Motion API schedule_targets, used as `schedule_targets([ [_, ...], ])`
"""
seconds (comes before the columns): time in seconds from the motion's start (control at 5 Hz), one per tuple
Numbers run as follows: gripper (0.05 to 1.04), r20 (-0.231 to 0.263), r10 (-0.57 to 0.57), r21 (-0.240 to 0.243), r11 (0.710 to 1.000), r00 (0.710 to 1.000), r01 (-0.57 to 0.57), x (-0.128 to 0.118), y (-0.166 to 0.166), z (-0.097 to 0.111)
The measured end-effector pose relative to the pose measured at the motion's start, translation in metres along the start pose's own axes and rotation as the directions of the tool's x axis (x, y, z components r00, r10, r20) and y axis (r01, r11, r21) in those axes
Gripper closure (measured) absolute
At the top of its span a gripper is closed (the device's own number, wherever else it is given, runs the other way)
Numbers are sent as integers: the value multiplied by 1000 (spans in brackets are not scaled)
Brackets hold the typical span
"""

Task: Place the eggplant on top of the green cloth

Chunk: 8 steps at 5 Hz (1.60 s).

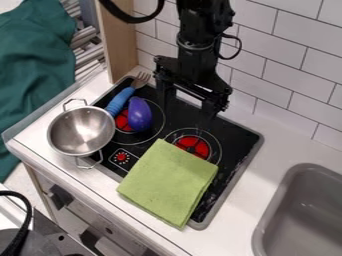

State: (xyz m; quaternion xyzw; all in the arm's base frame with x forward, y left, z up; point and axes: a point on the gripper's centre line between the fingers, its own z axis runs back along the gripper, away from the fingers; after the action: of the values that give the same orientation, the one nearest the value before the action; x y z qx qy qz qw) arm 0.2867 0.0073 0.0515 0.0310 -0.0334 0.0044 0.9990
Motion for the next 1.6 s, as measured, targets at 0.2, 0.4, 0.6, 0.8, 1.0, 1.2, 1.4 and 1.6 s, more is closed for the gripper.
schedule_targets([
  [0.2, 73, -36, 8, -3, 1000, 999, -8, -5, -1, -9],
  [0.4, 73, -29, 133, -8, 991, 991, -133, 8, 18, -13],
  [0.6, 73, -22, 233, -17, 972, 972, -234, 17, 50, -17],
  [0.8, 73, -52, 311, -4, 950, 949, -312, 25, 79, -29],
  [1.0, 73, -97, 352, 6, 936, 931, -353, 25, 103, -48],
  [1.2, 73, -126, 365, 9, 930, 923, -367, 21, 112, -61],
  [1.4, 73, -163, 353, -1, 934, 921, -358, 19, 112, -79],
  [1.6, 73, -205, 352, -7, 933, 913, -361, 16, 109, -91],
])
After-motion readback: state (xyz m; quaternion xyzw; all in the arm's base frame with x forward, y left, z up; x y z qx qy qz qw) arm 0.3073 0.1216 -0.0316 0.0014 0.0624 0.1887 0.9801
